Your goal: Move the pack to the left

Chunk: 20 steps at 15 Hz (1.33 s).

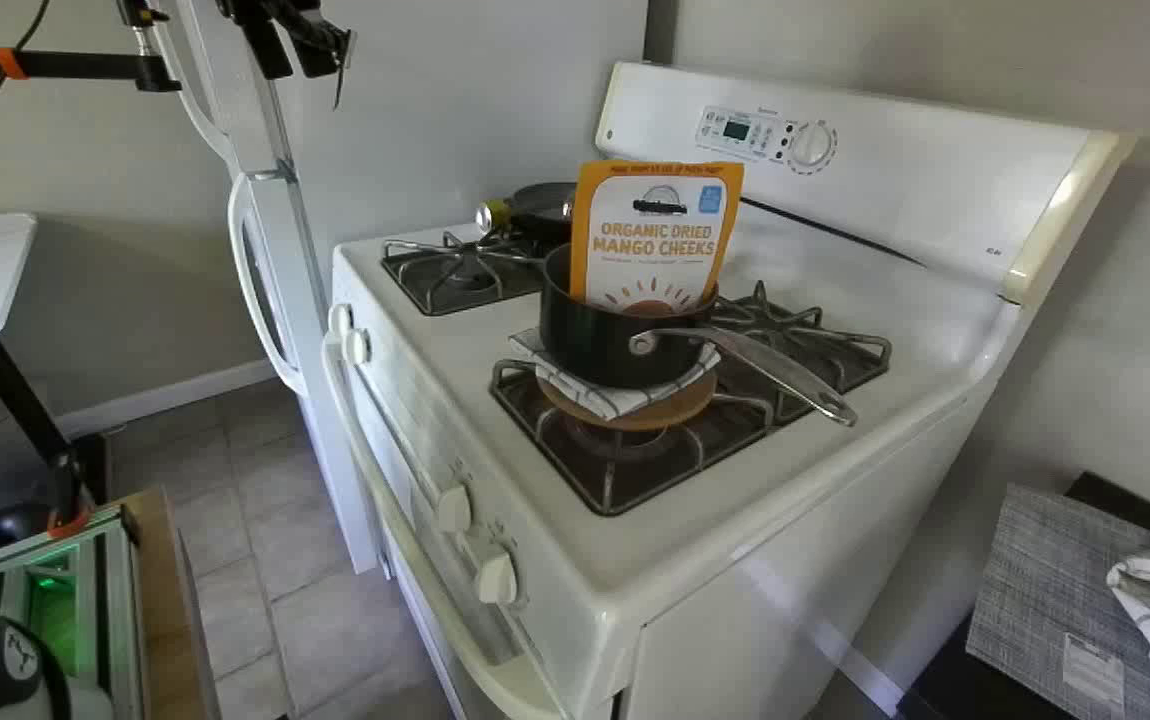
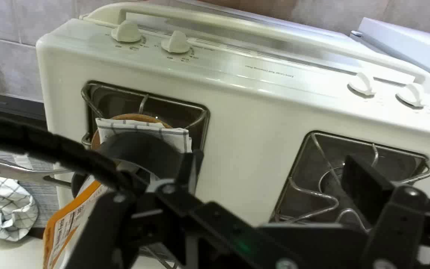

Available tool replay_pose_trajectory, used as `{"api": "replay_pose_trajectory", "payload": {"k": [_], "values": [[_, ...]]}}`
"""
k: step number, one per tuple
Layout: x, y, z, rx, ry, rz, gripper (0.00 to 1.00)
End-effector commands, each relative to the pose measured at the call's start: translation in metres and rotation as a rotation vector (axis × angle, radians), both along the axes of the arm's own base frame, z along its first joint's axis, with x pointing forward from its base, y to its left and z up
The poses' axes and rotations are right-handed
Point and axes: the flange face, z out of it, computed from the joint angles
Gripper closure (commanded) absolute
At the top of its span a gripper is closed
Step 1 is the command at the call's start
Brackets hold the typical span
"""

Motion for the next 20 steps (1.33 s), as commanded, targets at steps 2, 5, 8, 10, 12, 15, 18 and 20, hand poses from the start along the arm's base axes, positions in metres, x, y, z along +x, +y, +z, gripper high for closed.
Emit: {"api": "replay_pose_trajectory", "payload": {"k": [2,5,8,10,12,15,18,20], "values": [[0.0,0.0,0.0,0.0,0.001,0.0,0.0],[0.0,0.0,0.0,0.0,0.001,0.0,0.0],[0.017,-0.005,0.003,0.015,-0.024,-0.052,0.0],[0.045,-0.014,0.005,0.056,-0.049,-0.124,0.0],[0.071,-0.023,0.006,0.069,-0.081,-0.196,0.0],[0.117,-0.047,0.01,0.084,-0.124,-0.321,0.0],[0.157,-0.082,0.015,0.052,-0.162,-0.434,0.0],[0.175,-0.109,0.029,0.012,-0.186,-0.49,0.0]]}}
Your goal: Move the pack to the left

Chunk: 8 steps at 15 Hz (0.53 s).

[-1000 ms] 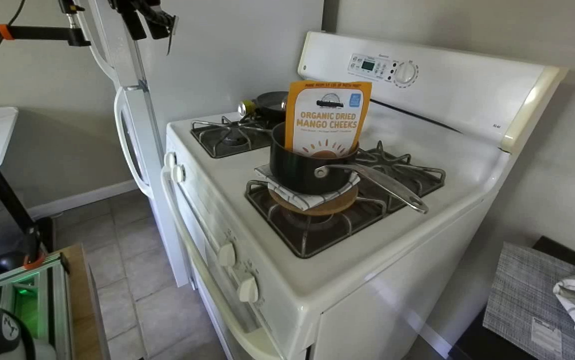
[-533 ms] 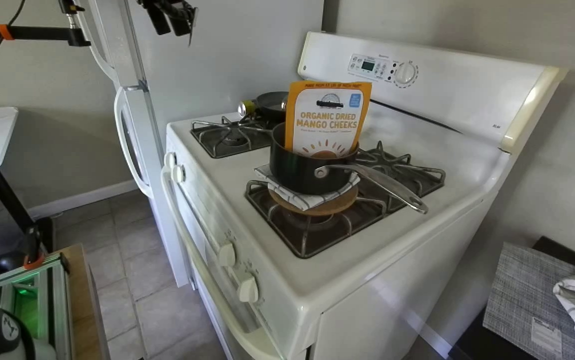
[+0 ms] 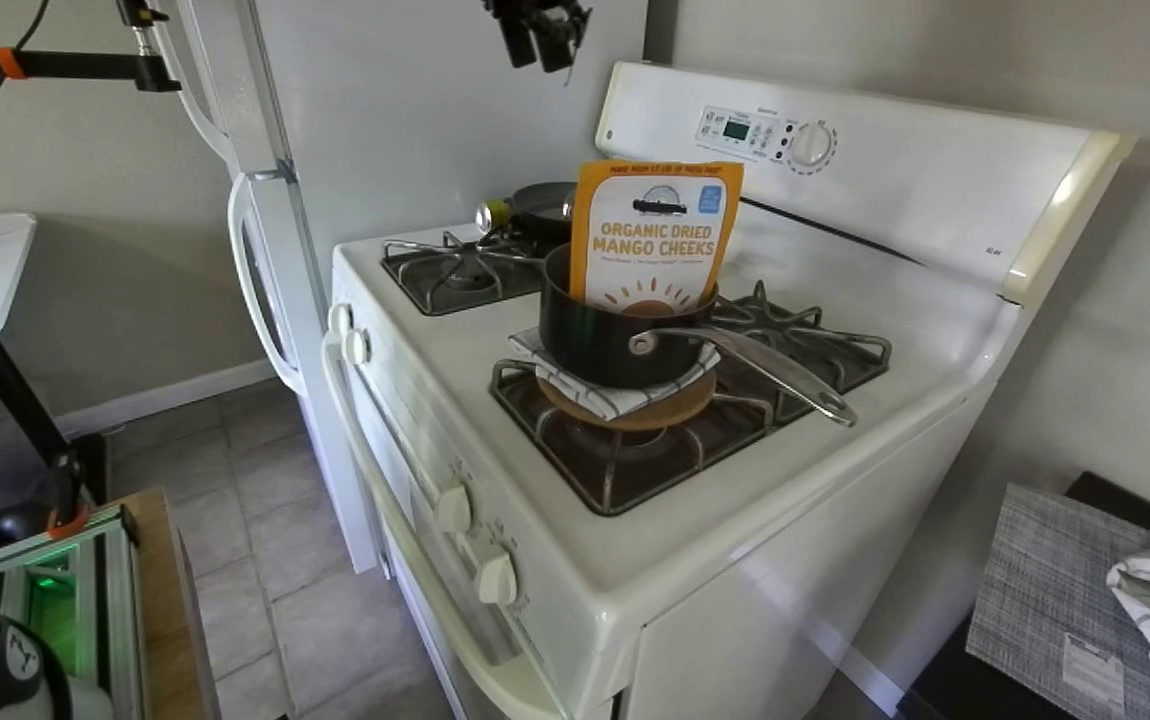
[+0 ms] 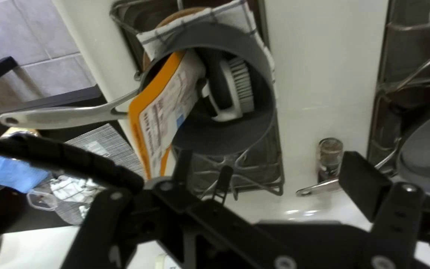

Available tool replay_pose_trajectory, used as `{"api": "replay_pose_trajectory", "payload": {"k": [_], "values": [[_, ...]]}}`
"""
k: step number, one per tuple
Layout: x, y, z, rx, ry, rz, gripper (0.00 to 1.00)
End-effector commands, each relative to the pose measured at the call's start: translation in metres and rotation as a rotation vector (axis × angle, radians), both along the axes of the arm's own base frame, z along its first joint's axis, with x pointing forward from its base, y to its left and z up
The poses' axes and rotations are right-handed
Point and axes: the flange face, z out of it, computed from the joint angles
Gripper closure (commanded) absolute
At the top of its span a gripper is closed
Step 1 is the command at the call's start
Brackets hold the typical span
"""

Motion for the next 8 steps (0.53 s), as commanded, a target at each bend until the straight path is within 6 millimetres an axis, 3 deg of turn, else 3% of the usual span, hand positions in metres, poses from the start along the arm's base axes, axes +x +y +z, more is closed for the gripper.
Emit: {"api": "replay_pose_trajectory", "payload": {"k": [1,3,8], "values": [[0.038,-0.036,0.018,-0.044,-0.022,-0.1,0.0],[0.044,-0.054,0.021,-0.055,-0.008,-0.116,0.0],[0.037,-0.088,-0.005,0.023,0.02,-0.184,0.0]]}}
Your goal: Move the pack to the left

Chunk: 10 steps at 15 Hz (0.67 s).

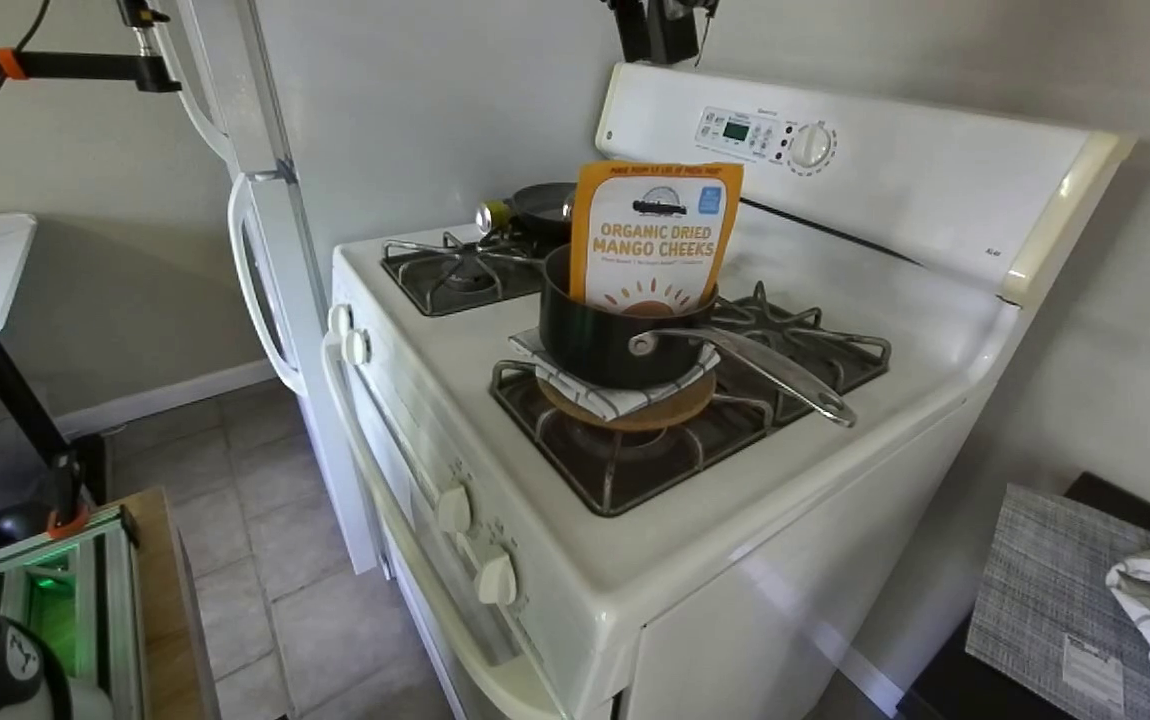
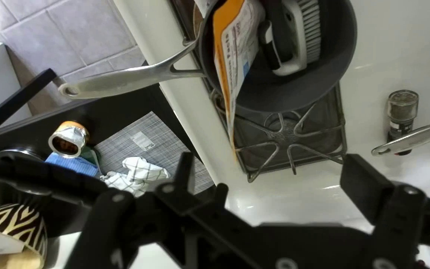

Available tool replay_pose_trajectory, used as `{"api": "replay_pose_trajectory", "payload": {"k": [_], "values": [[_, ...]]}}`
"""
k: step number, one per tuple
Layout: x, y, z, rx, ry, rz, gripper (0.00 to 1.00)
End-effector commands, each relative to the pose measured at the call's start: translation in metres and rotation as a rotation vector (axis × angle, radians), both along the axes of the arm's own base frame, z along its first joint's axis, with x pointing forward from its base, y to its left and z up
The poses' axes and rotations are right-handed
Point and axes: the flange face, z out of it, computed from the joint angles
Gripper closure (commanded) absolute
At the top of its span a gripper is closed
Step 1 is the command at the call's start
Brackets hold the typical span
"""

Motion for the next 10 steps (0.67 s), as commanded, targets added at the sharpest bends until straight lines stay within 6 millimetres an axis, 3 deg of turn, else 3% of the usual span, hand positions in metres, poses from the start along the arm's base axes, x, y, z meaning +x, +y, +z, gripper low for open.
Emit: {"api": "replay_pose_trajectory", "payload": {"k": [1,5,10], "values": [[-0.011,-0.02,-0.02,0.034,0.037,-0.06,0.0],[-0.017,-0.036,-0.043,0.064,0.056,-0.085,0.0],[-0.022,-0.021,-0.081,0.162,0.09,-0.089,0.0]]}}
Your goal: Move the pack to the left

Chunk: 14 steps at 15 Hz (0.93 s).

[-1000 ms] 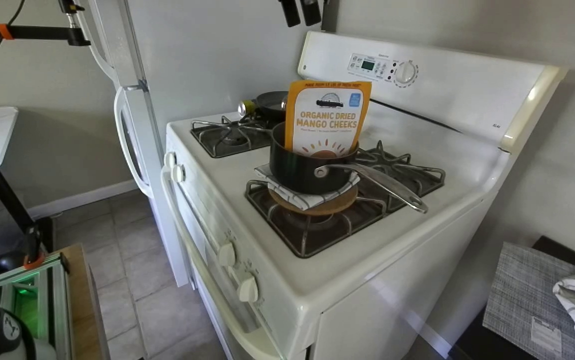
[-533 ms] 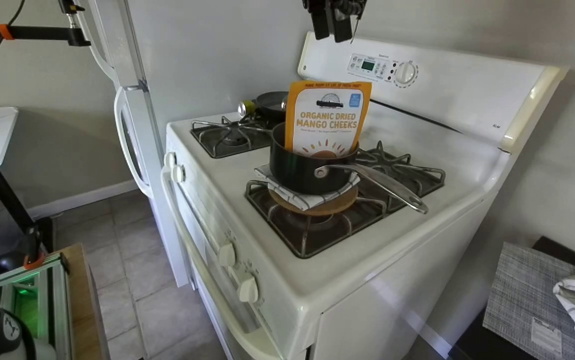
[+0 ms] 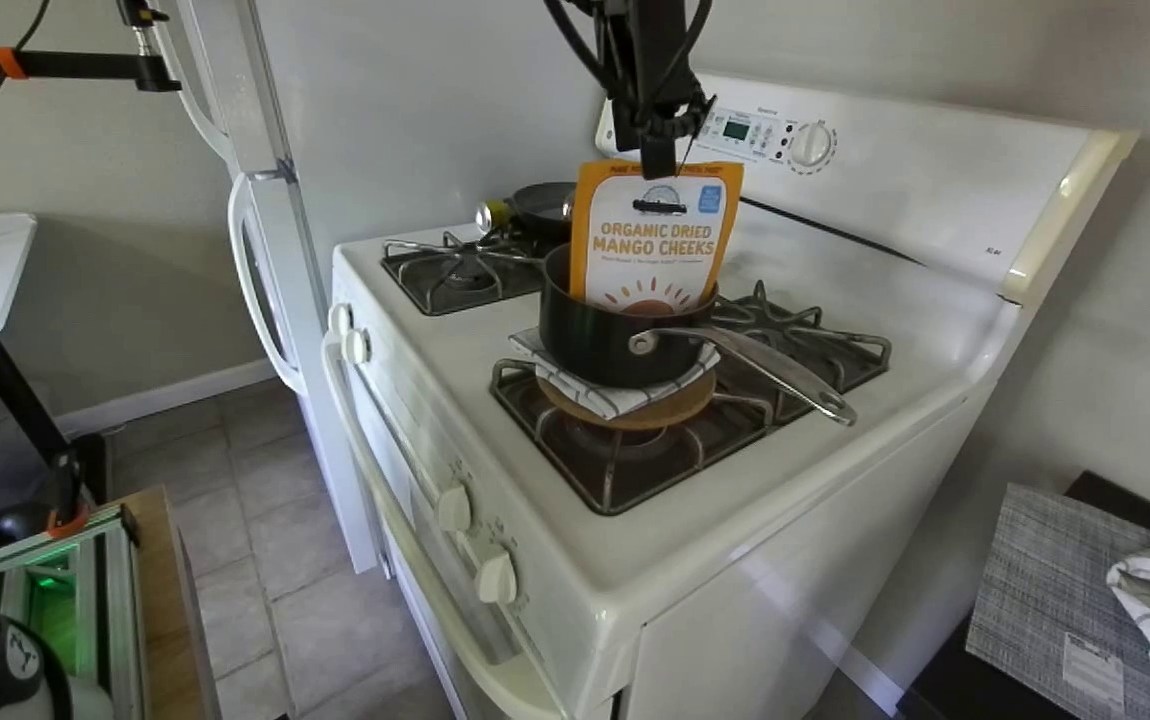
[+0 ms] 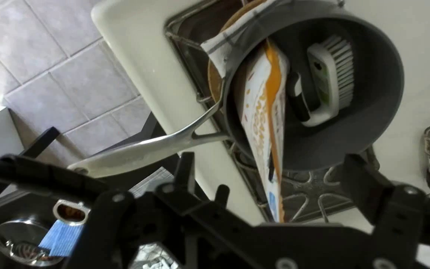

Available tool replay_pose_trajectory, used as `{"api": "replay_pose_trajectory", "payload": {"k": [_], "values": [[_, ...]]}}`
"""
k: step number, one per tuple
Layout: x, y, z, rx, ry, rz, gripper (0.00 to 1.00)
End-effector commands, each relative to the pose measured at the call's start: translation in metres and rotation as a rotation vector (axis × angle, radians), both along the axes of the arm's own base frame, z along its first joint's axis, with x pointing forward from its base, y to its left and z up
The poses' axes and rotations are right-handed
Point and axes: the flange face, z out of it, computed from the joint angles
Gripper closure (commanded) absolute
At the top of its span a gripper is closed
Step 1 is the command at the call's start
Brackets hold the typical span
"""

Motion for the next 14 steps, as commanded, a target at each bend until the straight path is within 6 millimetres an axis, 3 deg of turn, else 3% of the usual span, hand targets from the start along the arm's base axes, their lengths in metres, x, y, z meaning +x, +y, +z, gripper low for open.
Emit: {"api": "replay_pose_trajectory", "payload": {"k": [1,3,4,5,6,7,8,9,14], "values": [[-0.009,0.013,-0.025,0.064,-0.008,-0.011,0.02],[-0.006,0.013,-0.032,0.075,-0.022,-0.024,0.13],[-0.003,0.012,-0.034,0.077,-0.034,-0.032,0.13],[0.0,0.01,-0.034,0.076,-0.052,-0.039,0.21],[0.002,0.009,-0.034,0.074,-0.069,-0.044,0.18],[0.005,0.009,-0.033,0.074,-0.081,-0.051,0.24],[0.007,0.009,-0.033,0.073,-0.09,-0.051,0.43],[0.007,0.011,-0.034,0.073,-0.094,-0.045,0.44],[0.008,0.016,-0.041,0.062,-0.083,-0.029,0.88]]}}
